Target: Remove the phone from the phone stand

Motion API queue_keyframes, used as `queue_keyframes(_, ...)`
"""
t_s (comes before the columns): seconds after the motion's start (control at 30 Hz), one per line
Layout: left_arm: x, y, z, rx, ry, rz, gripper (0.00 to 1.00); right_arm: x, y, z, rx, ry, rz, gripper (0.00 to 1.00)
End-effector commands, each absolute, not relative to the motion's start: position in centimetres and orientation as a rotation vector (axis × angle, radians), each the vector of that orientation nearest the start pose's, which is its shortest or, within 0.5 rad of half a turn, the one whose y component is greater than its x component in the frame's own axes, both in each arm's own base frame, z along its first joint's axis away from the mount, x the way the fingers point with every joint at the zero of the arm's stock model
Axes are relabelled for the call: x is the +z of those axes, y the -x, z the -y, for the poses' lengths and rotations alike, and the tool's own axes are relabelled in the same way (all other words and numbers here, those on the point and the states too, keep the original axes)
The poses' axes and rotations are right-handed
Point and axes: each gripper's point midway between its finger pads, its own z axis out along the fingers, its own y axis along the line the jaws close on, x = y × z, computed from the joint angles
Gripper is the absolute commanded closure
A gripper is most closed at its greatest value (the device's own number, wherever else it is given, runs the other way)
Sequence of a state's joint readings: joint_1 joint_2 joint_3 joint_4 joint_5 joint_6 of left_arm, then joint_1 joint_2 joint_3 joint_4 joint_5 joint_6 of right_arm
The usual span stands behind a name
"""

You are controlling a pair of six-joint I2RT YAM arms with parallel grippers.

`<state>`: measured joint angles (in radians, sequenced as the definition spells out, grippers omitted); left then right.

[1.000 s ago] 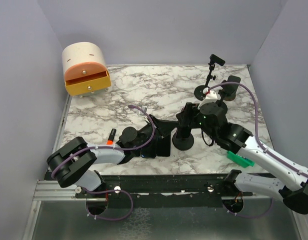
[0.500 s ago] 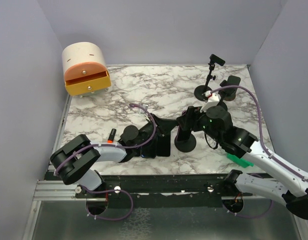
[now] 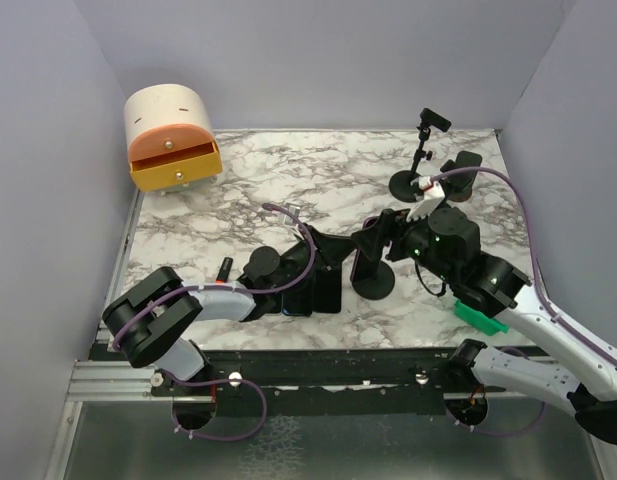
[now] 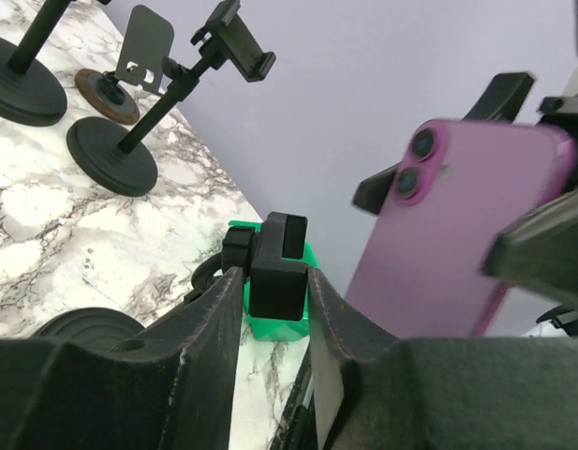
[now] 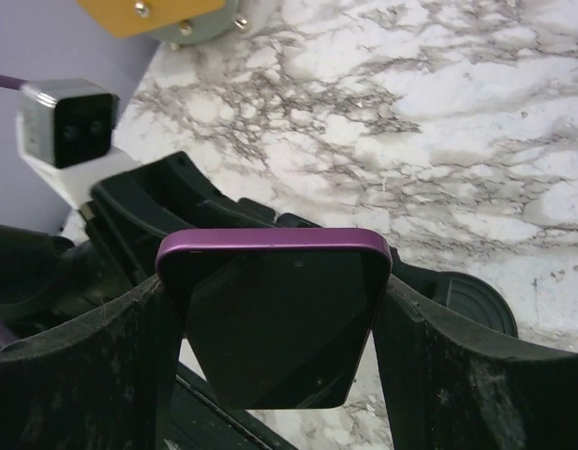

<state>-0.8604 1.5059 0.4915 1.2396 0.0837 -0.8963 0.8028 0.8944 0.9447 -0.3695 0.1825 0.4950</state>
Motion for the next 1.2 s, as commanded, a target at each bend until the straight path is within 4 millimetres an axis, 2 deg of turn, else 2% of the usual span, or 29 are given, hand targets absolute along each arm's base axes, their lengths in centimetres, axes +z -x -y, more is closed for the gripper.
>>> queue_keyframes(0.0, 21.2, -24.2, 36.1, -1.457, -0.115, -1.607, 0.59, 34.0, -22.3, -23.5, 0.879, 0.178, -1.799, 1.00)
queue_keyframes(0.13, 21.9, -24.1, 36.0, -1.443, -0.128, -1.595, 0.46, 36.0, -21.6, -23.7, 0.930, 0.198, -1.768, 1.00)
queue_keyframes(0.3, 22.4, -24.1, 35.5, -1.415, -0.132, -1.590, 0.28, 37.4, -20.9, -23.8, 0.967, 0.215, -1.751, 1.00)
queue_keyframes(0.33, 22.6, -24.1, 35.2, -1.405, -0.126, -1.583, 0.07, 37.6, -20.7, -23.7, 0.970, 0.220, -1.748, 1.00)
queue_keyframes(0.37, 22.9, -24.2, 34.7, -1.386, -0.116, -1.572, 0.02, 37.9, -20.5, -23.6, 0.973, 0.229, -1.743, 1.00)
queue_keyframes(0.5, 24.8, -24.5, 31.7, -1.255, -0.079, -1.519, 0.01, 39.0, -20.1, -22.4, 0.932, 0.232, -1.727, 1.00)
queue_keyframes(0.57, 25.9, -24.5, 30.2, -1.168, -0.095, -1.498, 0.01, 39.0, -20.3, -21.6, 0.884, 0.221, -1.732, 1.00)
queue_keyframes(0.6, 27.3, -24.3, 29.3, -1.149, -0.099, -1.467, 0.01, 38.8, -20.5, -21.1, 0.855, 0.208, -1.740, 1.00)
queue_keyframes(0.63, 27.3, -24.2, 29.0, -1.119, -0.108, -1.478, 0.01, 38.6, -20.7, -20.8, 0.828, 0.197, -1.753, 1.00)
queue_keyframes(0.7, 28.8, -23.5, 28.1, -1.097, -0.142, -1.465, 0.01, 38.1, -21.1, -20.3, 0.789, 0.177, -1.773, 1.00)
queue_keyframes(0.83, 31.3, -19.9, 28.4, -1.169, -0.357, -1.368, 0.01, 37.1, -21.8, -20.0, 0.743, 0.127, -1.827, 1.00)
queue_keyframes(1.0, 32.1, -15.9, 29.9, -1.290, -0.615, -1.315, 0.02, 36.7, -22.1, -20.2, 0.745, 0.090, -1.858, 1.00)
queue_keyframes(1.17, 33.0, -15.2, 31.9, -1.364, -0.710, -1.368, 0.04, 37.1, -22.4, -21.0, 0.766, 0.087, -1.873, 1.00)
